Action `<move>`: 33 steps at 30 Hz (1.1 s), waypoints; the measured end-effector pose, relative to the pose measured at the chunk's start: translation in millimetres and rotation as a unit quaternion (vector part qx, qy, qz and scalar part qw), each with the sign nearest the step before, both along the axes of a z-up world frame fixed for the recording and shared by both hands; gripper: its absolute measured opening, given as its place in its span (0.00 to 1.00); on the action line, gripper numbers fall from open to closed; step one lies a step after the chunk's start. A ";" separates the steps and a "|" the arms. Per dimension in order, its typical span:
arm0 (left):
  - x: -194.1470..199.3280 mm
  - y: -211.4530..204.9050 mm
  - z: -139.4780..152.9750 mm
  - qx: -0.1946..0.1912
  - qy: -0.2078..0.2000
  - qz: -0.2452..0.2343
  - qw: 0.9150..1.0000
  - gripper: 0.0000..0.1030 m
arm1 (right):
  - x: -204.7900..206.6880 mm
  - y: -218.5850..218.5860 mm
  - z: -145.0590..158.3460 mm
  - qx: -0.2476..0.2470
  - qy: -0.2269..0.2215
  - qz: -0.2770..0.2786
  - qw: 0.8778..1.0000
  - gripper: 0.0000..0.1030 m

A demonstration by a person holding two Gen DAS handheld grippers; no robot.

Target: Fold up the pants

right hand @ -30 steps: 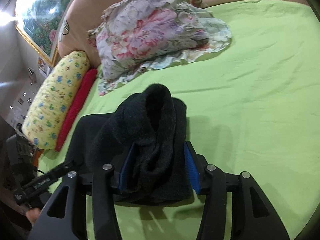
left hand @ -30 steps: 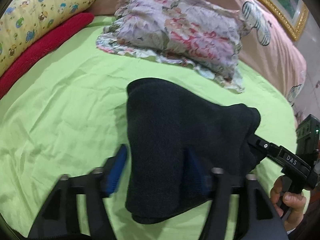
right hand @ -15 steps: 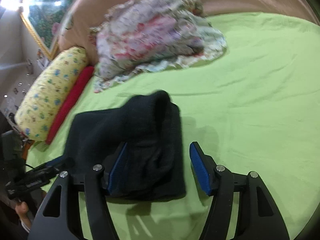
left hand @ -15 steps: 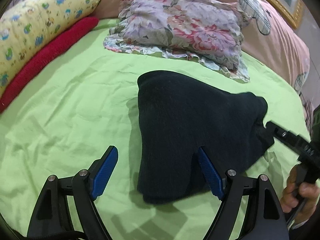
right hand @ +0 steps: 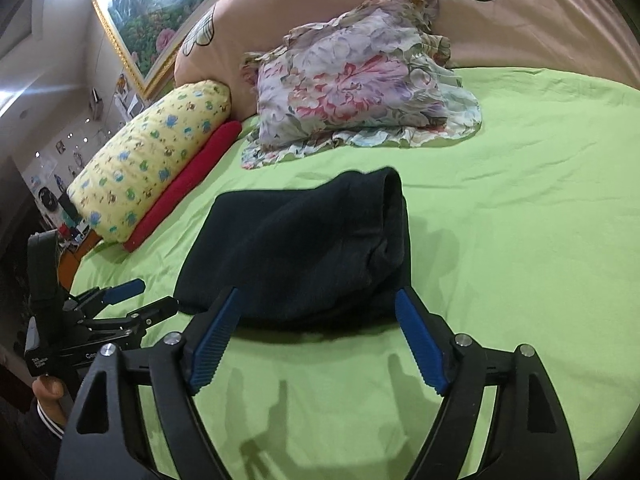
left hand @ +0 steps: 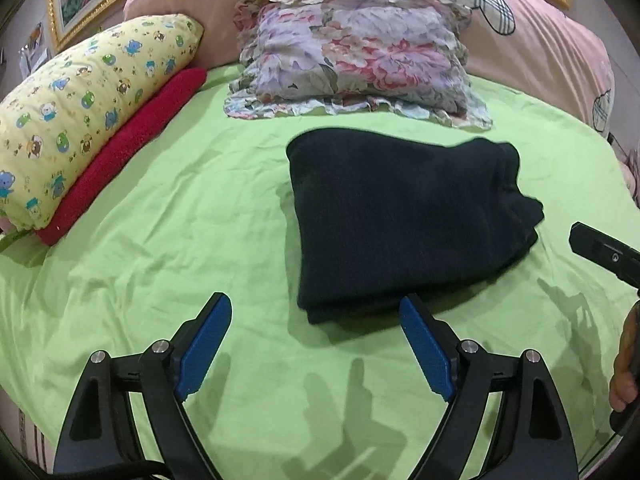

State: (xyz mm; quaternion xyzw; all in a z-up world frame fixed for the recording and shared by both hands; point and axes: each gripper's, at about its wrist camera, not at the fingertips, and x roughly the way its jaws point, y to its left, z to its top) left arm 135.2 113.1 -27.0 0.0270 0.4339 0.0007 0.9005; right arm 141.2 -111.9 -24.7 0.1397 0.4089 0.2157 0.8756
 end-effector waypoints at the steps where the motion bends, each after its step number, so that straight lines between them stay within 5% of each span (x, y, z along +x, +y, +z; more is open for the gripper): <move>1: -2.1 -1.6 -2.0 0.001 0.002 -0.002 1.000 0.84 | -3.4 1.0 -1.9 -0.006 0.002 0.000 1.000 0.78; 14: -8.0 -6.3 -23.7 0.010 0.023 -0.017 1.000 0.84 | -20.1 29.6 -10.4 -0.090 -0.015 0.055 0.994 0.79; 33: 1.4 3.4 -37.5 -0.004 0.031 -0.010 0.999 0.85 | -15.5 37.8 -25.0 -0.106 0.007 0.083 0.991 0.79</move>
